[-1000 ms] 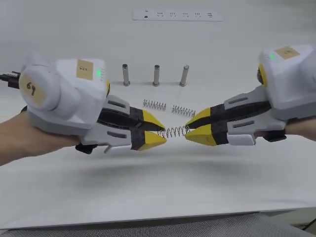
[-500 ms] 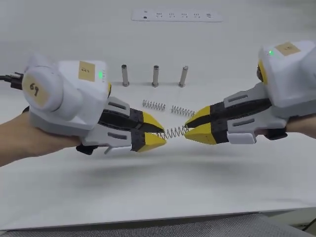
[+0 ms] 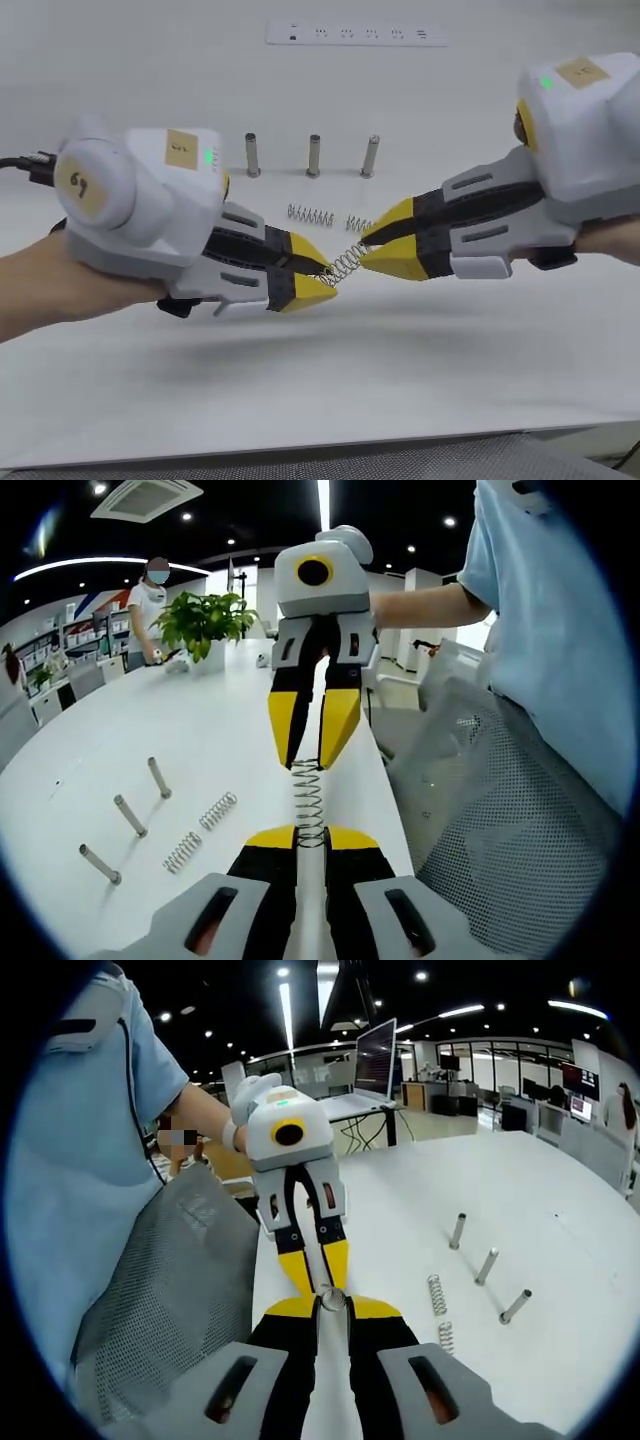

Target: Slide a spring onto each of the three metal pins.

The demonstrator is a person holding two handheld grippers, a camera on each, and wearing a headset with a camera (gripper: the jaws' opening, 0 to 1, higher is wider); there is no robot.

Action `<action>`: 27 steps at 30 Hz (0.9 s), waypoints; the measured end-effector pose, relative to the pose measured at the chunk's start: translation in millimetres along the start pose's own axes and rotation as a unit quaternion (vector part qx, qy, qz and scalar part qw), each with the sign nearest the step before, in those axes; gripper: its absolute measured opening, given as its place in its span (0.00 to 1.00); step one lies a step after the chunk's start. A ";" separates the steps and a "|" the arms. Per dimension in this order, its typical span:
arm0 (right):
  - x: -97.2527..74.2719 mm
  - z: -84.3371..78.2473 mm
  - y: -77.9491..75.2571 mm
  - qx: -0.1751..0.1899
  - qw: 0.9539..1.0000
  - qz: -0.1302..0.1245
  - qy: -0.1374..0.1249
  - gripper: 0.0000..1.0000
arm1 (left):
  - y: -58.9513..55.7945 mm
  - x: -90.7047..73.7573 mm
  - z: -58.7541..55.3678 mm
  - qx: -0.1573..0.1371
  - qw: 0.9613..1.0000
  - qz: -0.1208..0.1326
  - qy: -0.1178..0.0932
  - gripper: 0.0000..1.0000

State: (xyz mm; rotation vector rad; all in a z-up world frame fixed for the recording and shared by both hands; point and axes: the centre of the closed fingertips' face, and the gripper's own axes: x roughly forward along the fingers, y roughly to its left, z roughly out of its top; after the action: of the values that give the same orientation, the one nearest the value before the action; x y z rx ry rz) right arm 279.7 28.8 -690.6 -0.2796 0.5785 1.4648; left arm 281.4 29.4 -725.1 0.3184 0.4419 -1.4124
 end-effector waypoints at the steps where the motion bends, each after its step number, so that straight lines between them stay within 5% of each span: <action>1: 0.2 0.1 -0.1 0.001 1.000 0.000 0.000 0.09 | 0.1 0.0 -0.2 0.000 1.000 0.000 0.000 0.01; 16: 3.6 -1.5 1.9 -0.009 1.000 0.008 0.005 0.09 | -1.4 0.1 -3.2 0.011 1.000 -0.003 0.008 0.01; 23: 3.6 -5.7 -2.1 -0.014 1.000 0.005 0.016 0.23 | -2.0 0.9 -2.9 0.012 1.000 -0.005 0.008 0.01; 27: 4.8 -8.2 -2.0 -0.022 0.999 0.008 0.026 0.22 | -4.2 2.4 -4.0 0.016 1.000 -0.010 0.014 0.01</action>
State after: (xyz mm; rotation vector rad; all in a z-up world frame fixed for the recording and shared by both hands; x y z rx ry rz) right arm 280.0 28.4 -700.3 -0.3503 0.5922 1.4909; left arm 277.1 28.6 -729.5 0.3610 0.4470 -1.4380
